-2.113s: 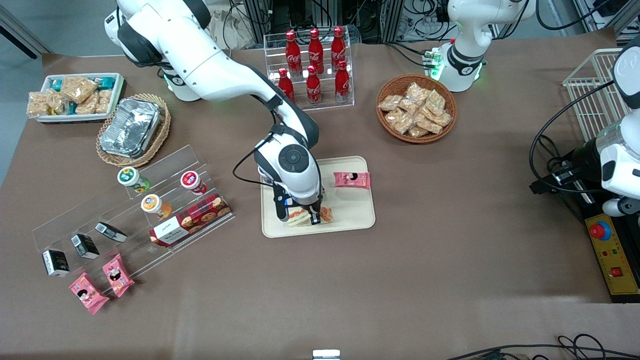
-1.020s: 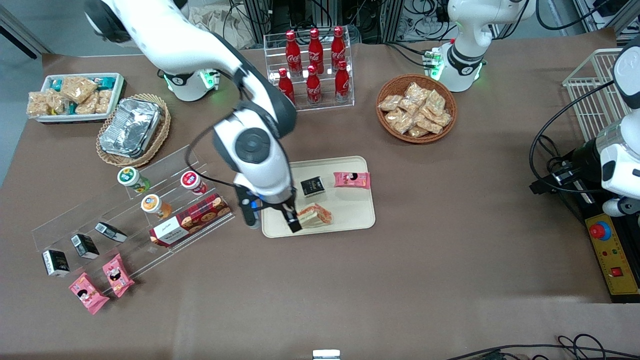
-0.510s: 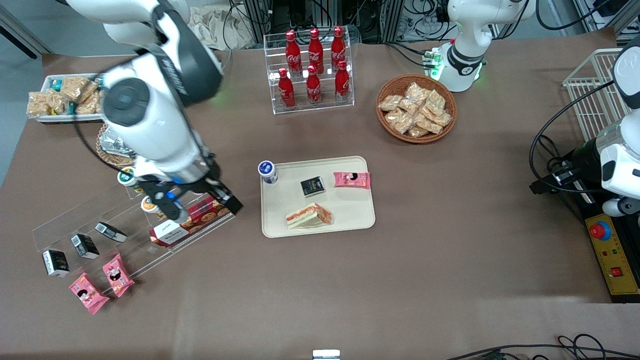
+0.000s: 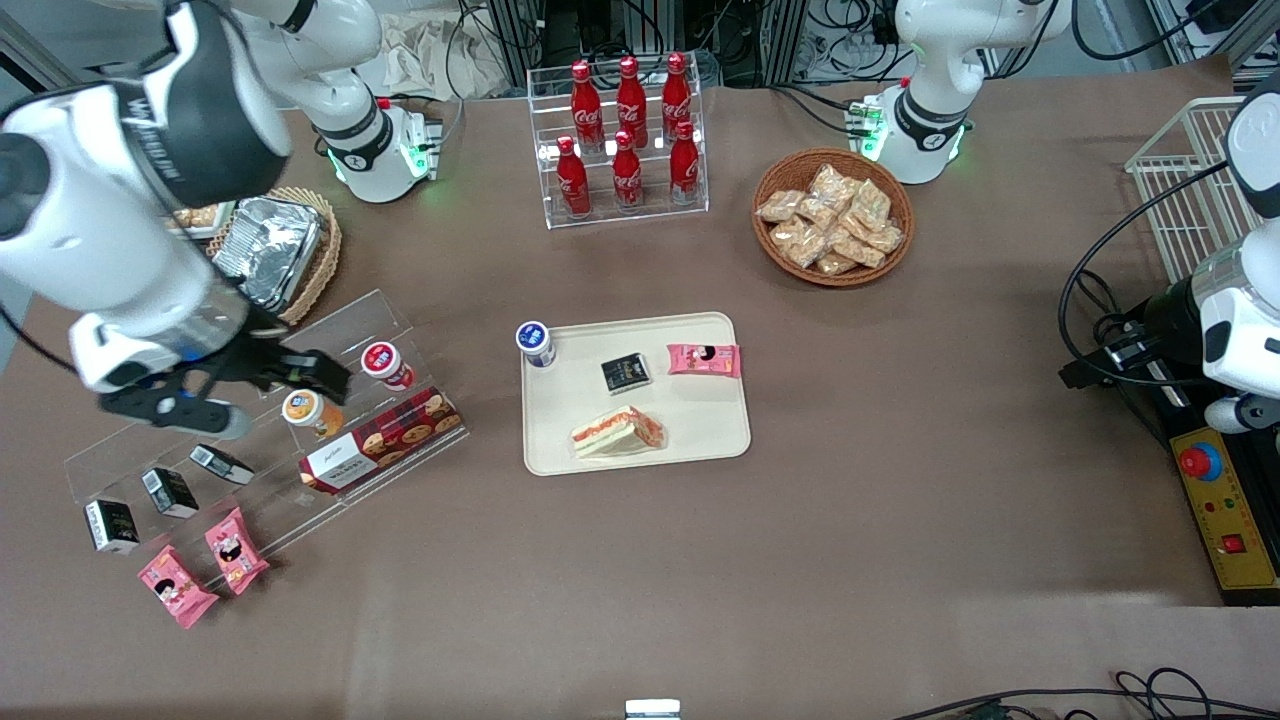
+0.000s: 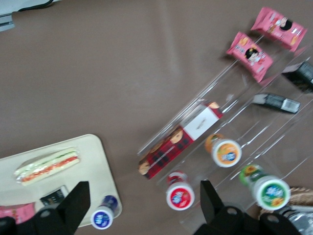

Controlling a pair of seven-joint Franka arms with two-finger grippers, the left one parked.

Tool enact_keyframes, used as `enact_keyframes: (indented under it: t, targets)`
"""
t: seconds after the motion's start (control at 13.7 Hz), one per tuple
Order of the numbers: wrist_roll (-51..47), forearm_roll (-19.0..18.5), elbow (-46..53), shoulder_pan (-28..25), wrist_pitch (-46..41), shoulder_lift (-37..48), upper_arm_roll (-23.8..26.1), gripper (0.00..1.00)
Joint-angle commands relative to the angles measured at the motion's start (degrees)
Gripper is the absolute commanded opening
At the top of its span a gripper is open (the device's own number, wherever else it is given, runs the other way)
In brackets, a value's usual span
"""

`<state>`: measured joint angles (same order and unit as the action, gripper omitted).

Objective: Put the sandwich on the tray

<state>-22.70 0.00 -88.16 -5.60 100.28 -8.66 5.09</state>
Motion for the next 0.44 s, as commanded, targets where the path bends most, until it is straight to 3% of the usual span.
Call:
enact_keyframes:
  t: [0.0,0.36]
  targets:
    - [7.11,0.0,-1.32,5.5,-1.05,2.41,0.45,1.0]
    - [12.33,-0.09,-0.09,7.19,-1.84,2.85,-2.35,1.0]
